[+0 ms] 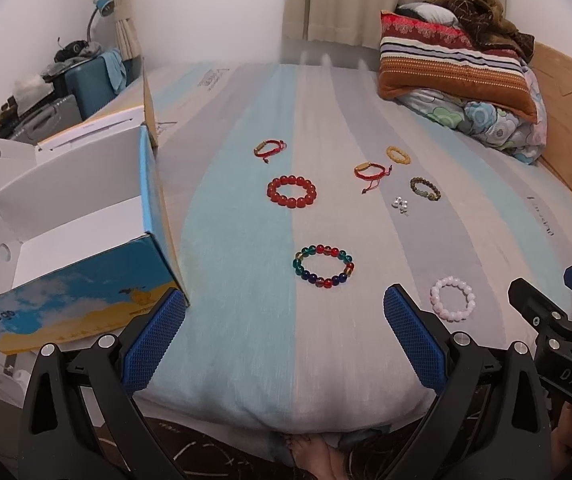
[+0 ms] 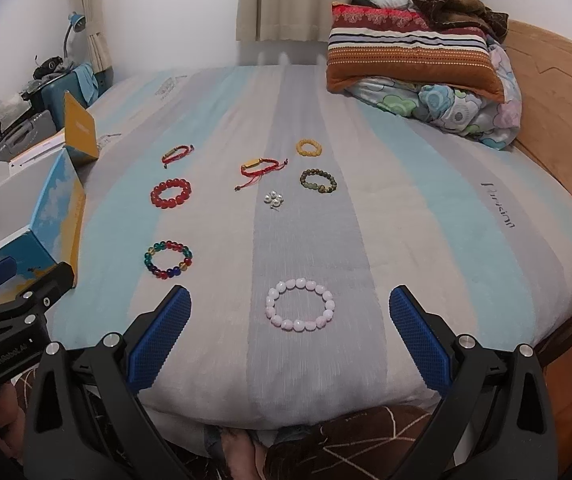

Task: Organize jewelry
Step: 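Grasp the multicolour bead bracelet with the left tool while the right tool grasps the white bead bracelet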

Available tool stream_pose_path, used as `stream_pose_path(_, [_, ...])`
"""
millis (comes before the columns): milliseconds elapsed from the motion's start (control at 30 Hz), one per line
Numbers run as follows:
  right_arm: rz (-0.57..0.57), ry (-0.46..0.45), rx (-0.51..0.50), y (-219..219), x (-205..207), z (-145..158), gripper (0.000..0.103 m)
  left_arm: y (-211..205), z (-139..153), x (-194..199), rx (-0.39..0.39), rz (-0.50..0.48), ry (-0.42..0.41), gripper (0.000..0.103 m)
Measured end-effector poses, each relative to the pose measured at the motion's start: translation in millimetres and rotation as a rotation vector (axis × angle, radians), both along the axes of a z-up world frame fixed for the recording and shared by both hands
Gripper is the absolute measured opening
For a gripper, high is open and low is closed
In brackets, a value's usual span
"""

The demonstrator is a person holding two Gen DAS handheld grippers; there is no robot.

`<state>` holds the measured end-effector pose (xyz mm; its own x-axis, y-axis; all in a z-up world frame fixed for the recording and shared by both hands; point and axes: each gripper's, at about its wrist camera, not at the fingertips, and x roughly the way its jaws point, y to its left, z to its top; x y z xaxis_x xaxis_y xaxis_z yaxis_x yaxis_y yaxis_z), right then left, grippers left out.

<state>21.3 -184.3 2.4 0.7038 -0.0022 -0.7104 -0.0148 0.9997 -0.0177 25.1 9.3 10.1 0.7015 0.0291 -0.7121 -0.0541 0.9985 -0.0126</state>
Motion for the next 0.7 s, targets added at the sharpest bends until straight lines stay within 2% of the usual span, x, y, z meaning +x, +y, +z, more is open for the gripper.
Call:
stream_pose_path(200, [-0.005, 0.043, -0.005, -2, 23, -23, 0.096, -5, -22, 28, -0.001, -0.016, 0.037, 0.097])
stream_pose_path(700, [-0.013, 0.194, 0.01, -24, 87, -105, 0.095, -30, -97, 122, -0.011, -0.08, 0.141, 0.097])
